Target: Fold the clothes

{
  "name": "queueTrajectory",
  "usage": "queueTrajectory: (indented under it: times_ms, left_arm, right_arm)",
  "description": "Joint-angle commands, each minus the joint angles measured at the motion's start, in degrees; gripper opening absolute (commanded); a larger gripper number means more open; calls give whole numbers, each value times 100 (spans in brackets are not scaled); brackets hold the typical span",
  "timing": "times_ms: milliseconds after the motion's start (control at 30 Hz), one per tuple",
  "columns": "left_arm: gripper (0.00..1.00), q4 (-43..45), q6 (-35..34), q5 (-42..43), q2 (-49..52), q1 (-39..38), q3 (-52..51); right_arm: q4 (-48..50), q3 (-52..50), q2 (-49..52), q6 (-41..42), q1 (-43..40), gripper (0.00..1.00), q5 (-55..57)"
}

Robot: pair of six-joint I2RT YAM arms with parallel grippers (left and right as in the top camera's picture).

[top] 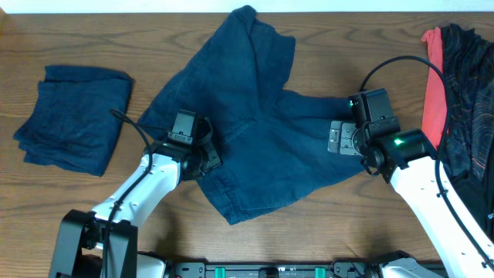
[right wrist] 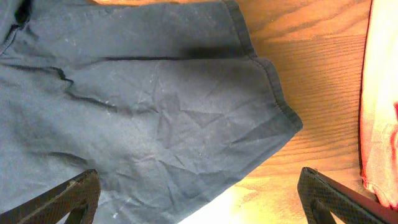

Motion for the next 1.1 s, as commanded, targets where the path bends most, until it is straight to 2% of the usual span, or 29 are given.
queueTrajectory:
  times_ms: [0, 300, 567, 600, 767, 900, 1067]
  left_arm:
    - [45, 0, -26, -179, 203, 9, -15]
    - [45, 197, -188, -142, 525, 9, -15]
    - [43, 654, -186, 557, 496, 11, -13]
    - [39, 654, -186, 557, 492, 11, -13]
    - [6, 647, -184, 544, 487, 9, -13]
    - [6, 557, -142, 540, 479, 9, -13]
    - [6, -476, 800, 505, 127, 68, 52]
  right_arm:
    - [-35, 17, -22, 79, -26, 99, 101]
    - [-72, 17, -22, 81, -26, 99, 101]
    - [-63, 17, -22, 79, -26, 99, 101]
    - [-66, 17, -22, 79, -26, 99, 103]
    - [-70, 17, -22, 81, -26, 99, 101]
    - [-72, 17, -22, 79, -26, 99, 105]
    - [-116, 17, -17, 149, -90, 99, 522]
